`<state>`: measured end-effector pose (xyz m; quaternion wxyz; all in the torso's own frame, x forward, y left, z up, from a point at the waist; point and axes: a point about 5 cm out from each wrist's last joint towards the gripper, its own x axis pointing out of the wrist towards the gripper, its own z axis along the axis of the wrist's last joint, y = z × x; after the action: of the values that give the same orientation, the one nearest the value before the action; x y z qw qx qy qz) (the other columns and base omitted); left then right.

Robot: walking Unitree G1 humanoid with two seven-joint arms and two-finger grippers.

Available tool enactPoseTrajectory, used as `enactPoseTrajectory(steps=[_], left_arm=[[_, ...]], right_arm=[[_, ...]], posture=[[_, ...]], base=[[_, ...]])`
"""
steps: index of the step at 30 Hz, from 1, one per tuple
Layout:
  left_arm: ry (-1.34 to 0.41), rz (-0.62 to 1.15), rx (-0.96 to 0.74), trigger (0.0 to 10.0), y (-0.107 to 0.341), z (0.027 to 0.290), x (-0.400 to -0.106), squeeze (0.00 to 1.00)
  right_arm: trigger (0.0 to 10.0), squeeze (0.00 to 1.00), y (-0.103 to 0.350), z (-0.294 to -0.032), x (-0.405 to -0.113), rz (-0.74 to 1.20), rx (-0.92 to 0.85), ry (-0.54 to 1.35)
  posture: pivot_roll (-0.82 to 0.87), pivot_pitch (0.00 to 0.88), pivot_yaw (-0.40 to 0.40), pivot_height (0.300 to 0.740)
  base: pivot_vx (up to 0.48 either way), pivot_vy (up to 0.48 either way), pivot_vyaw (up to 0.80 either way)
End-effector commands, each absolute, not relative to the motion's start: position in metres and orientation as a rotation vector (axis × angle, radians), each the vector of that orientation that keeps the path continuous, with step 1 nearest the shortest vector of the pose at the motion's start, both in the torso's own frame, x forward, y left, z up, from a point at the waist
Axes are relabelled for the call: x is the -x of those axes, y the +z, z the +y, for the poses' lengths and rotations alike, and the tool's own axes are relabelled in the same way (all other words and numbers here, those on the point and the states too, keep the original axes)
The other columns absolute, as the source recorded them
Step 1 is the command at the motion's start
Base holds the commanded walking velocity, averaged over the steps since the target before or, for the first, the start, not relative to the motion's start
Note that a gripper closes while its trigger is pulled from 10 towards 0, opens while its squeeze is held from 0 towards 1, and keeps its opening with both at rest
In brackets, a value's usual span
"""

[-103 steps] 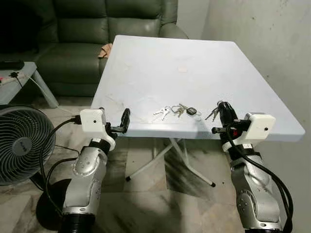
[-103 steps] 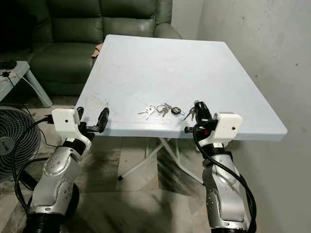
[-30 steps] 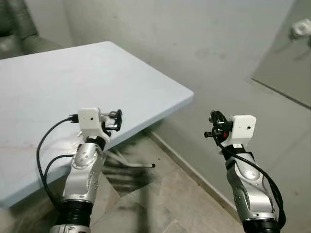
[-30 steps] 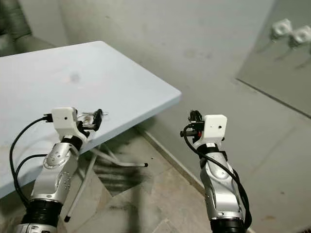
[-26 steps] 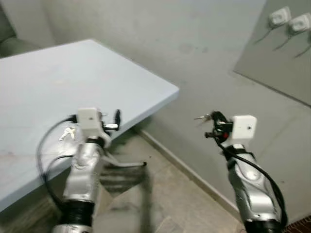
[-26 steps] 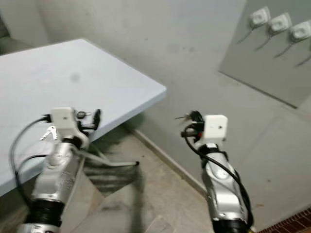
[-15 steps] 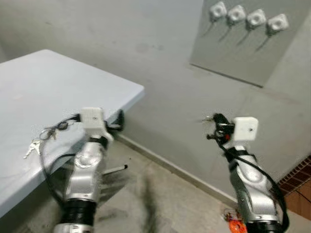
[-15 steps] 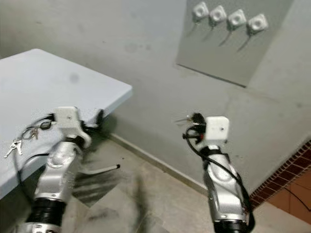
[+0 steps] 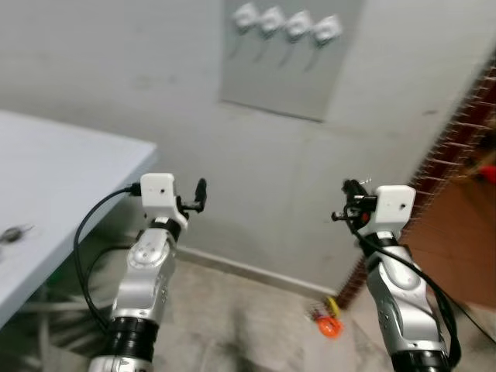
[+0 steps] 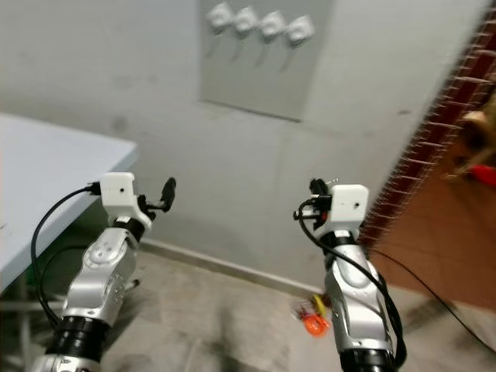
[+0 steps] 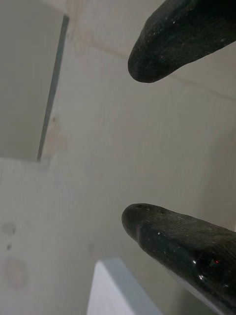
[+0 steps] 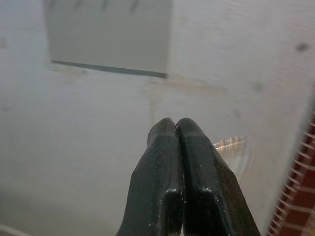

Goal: Hang keys on a hook

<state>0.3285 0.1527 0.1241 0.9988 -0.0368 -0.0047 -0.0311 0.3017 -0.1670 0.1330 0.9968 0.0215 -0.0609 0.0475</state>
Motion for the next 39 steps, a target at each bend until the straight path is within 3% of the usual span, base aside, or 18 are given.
enactPoseTrajectory(steps=[1,19,39], left_arm=[[-0.075,-0.015,0.070,10.0,0.128,0.149,-0.330,0.00],[-0.134,0.035,0.078,10.0,0.122,0.137,-0.321,0.00],[-0.154,0.042,0.141,10.0,0.127,0.137,-0.321,0.00]], right_arm=[[10.0,0.00,0.139,-0.169,-0.302,-0.139,-0.035,0.084],[10.0,0.00,0.115,-0.176,-0.293,0.061,-0.204,-0.099],[10.0,0.00,0.127,-0.174,-0.289,0.007,-0.161,-0.044]], posture=[[-0.01,0.000,-0.028,0.732],[-0.03,0.000,0.023,0.732],[-0.03,0.000,0.021,0.732]], base=[[0.000,0.000,-0.78],[0.000,0.000,-0.04],[0.000,0.000,0.00]])
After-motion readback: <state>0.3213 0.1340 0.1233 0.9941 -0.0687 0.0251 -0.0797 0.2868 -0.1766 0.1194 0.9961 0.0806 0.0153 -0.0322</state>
